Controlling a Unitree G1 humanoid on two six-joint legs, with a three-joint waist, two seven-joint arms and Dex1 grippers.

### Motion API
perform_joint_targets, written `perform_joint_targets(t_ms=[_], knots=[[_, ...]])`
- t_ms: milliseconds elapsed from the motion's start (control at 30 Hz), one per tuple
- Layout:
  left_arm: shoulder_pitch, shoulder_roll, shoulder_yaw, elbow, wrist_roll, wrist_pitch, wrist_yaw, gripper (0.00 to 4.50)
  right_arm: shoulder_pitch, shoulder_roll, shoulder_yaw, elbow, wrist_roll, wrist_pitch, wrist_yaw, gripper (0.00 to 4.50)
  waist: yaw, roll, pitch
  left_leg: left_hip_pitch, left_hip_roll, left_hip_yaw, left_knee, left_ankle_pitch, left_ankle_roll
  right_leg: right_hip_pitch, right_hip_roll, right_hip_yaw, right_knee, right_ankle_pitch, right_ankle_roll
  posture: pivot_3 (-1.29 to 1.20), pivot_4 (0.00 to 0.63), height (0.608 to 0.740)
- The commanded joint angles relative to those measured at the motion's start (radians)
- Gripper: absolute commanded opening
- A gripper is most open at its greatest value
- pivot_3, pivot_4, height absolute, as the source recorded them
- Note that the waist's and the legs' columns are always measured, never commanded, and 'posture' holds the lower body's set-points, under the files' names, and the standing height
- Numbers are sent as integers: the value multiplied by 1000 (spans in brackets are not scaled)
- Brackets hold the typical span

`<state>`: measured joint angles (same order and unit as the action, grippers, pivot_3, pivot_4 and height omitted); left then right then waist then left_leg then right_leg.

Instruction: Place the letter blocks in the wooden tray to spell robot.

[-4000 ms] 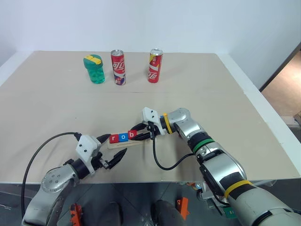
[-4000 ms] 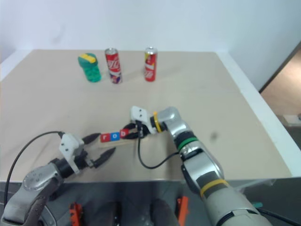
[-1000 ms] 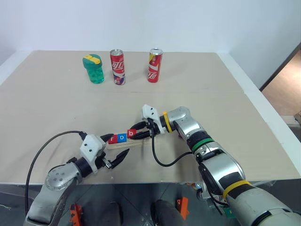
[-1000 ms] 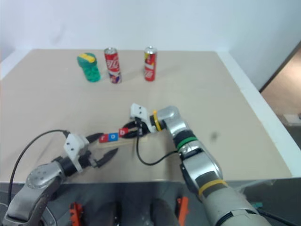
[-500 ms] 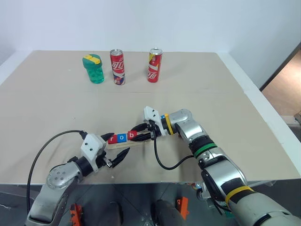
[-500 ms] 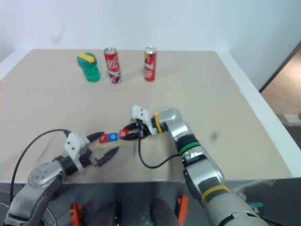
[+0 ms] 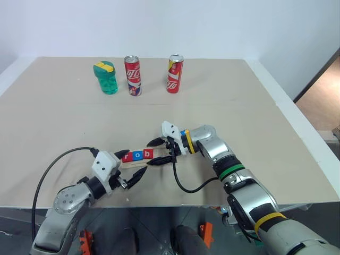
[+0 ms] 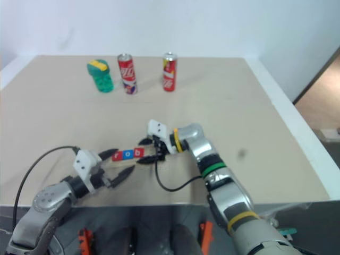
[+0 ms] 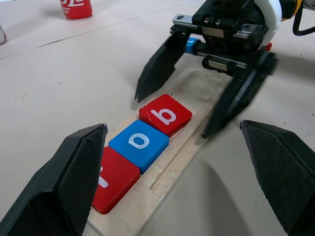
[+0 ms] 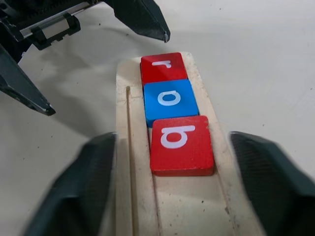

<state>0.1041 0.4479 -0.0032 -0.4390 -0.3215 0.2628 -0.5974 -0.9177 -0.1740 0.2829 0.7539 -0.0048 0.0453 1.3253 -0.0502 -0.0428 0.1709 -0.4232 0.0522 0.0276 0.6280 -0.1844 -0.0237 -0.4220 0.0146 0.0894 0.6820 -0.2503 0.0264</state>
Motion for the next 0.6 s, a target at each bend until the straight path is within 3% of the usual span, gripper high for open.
perform_joint_targets(t_ms=[33,267,300,367,600], knots=[[-1,-2,4,-7,4,-23,-1,4500,-7,-1,-5,-58,17,-3,-5,4465,0,0,0,0,0,0,0,0,0,0,0,0,0,0,0,0,150,740],[4,15,20,-2,5,-52,-26,4500,15,8,-94,-207,105,116,-108,4465,0,0,0,0,0,0,0,0,0,0,0,0,0,0,0,0,150,740],[5,21,25,-2,4,-59,-34,4500,26,10,-118,-237,122,143,-147,3966,1,0,0,0,0,0,0,0,0,0,0,0,0,0,0,0,150,740],[8,27,31,-2,-2,-65,-44,4500,52,8,-144,-293,144,189,-195,3604,1,0,0,0,0,0,0,0,0,0,0,0,0,0,0,0,150,740],[12,55,70,-4,-80,-35,-101,4500,276,20,-198,-606,184,390,-449,1218,2,0,0,-1,-1,-1,-1,0,0,-1,-1,0,0,-3,2,0,150,740]])
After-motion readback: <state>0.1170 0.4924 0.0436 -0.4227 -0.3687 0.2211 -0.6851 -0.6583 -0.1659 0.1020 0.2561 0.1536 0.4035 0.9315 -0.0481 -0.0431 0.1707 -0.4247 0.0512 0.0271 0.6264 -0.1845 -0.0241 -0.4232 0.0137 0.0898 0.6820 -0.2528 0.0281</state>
